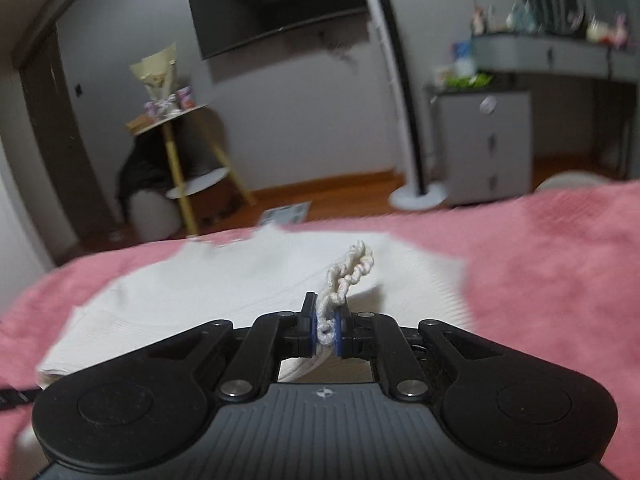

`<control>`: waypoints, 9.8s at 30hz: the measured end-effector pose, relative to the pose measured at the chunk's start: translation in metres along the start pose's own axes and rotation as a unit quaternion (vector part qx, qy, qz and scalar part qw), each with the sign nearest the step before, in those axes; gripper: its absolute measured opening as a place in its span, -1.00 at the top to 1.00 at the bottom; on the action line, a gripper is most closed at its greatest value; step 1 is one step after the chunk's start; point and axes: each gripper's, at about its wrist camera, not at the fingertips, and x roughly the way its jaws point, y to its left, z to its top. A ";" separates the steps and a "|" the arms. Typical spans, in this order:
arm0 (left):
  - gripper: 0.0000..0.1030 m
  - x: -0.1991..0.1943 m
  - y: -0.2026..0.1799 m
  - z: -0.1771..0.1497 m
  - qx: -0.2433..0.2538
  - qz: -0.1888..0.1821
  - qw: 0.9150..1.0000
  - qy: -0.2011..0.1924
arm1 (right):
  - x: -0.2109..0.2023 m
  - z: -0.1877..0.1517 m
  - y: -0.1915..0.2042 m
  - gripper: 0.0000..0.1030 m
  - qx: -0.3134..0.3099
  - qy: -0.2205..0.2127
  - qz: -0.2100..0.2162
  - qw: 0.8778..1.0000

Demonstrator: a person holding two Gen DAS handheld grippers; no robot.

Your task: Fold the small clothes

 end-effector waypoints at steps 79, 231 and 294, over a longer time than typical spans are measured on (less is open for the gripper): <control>-0.27 -0.120 0.084 -0.112 0.016 -0.072 0.974 0.215 | -0.195 -0.132 -0.026 0.45 0.077 0.323 0.036 0.943; -0.66 0.005 0.000 0.030 -0.008 -0.101 0.995 0.011 | -0.016 0.003 -0.021 -0.67 -0.035 -0.047 -0.044 0.997; 0.54 -0.006 -0.139 0.081 0.035 -0.278 0.957 0.080 | -0.029 -0.046 0.013 0.53 -0.016 -0.024 0.020 0.999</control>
